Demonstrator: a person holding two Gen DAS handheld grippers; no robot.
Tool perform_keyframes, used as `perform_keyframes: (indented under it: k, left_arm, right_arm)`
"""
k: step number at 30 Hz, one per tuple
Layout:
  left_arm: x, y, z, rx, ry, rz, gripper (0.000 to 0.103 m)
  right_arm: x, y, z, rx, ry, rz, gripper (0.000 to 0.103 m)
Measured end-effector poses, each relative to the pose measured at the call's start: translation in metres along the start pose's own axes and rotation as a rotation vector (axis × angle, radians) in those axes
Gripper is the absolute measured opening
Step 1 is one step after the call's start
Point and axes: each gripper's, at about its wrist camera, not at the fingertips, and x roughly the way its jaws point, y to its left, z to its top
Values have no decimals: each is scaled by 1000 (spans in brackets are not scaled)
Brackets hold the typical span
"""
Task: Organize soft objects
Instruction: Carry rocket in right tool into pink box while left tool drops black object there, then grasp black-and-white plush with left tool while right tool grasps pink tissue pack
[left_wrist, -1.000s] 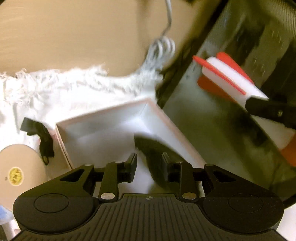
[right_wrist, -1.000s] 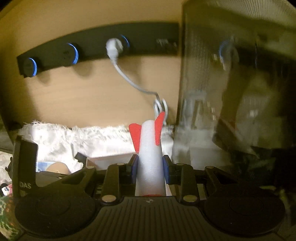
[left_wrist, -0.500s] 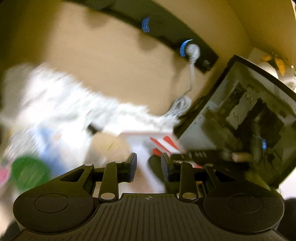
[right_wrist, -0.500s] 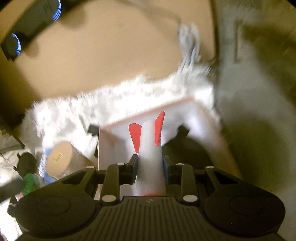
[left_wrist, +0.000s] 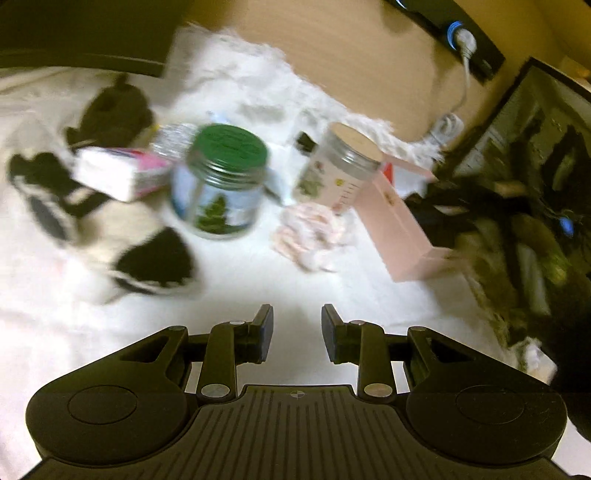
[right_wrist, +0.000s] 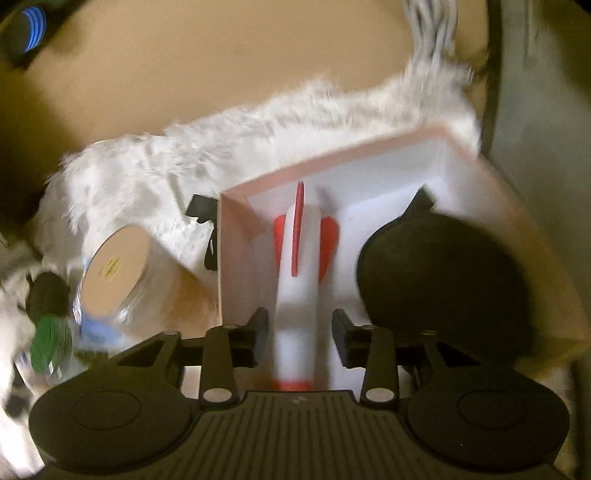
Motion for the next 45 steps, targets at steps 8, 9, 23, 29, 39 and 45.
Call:
perform_keyframes:
  k: [8, 9, 23, 29, 39, 45]
  left_arm:
    - [-7, 48, 13, -119, -51, 163, 33]
    - [-9, 54, 14, -128, -58, 181, 40]
    - [-50, 101, 9, -175, -88, 156, 53]
    - [-74, 126, 11, -375, -201, -48, 53]
    - [-35, 151, 38, -487, -181, 81, 53]
    - [-2, 134, 51, -404, -84, 185, 81]
  right_arm:
    - [-76, 23, -78, -279, -123, -60, 63]
    - [-75, 23, -86, -257, -91, -27, 63]
    - [-14, 67, -86, -286, -5, 37, 63]
    - [-18, 95, -101, -379, 0, 54, 63]
    - [-17, 99, -138, -389, 0, 20, 76]
    - [-17, 101, -143, -394, -8, 17, 82]
